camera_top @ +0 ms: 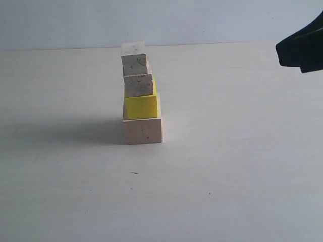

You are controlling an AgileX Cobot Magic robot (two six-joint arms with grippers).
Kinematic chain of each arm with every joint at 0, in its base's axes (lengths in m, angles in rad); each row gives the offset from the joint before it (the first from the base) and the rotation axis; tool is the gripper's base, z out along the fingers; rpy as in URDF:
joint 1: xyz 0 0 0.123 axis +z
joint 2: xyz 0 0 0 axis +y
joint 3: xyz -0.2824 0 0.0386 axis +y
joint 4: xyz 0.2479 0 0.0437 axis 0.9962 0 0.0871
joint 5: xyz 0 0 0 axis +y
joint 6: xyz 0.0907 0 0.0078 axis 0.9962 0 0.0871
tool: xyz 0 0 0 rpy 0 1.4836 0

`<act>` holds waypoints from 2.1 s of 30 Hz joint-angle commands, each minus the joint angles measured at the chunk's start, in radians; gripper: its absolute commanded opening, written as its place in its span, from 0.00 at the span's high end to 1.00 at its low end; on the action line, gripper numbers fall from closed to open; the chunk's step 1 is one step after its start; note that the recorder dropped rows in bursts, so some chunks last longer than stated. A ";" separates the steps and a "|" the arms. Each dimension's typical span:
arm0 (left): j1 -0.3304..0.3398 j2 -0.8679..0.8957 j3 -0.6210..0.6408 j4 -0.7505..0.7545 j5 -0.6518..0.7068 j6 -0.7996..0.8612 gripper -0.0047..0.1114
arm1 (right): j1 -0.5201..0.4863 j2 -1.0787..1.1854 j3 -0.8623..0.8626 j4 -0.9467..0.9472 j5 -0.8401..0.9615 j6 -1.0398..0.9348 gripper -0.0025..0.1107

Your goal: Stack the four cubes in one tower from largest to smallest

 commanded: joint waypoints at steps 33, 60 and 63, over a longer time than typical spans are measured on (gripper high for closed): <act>-0.145 -0.183 0.292 -0.213 -0.178 0.596 0.96 | -0.003 -0.006 0.006 -0.008 -0.012 0.001 0.98; -0.042 -0.217 0.292 -0.188 -0.069 0.610 0.96 | -0.003 -0.006 0.006 -0.008 -0.012 -0.001 0.98; -0.042 -0.217 0.292 -0.199 -0.071 0.586 0.96 | -0.003 -0.006 0.006 -0.008 -0.012 -0.001 0.98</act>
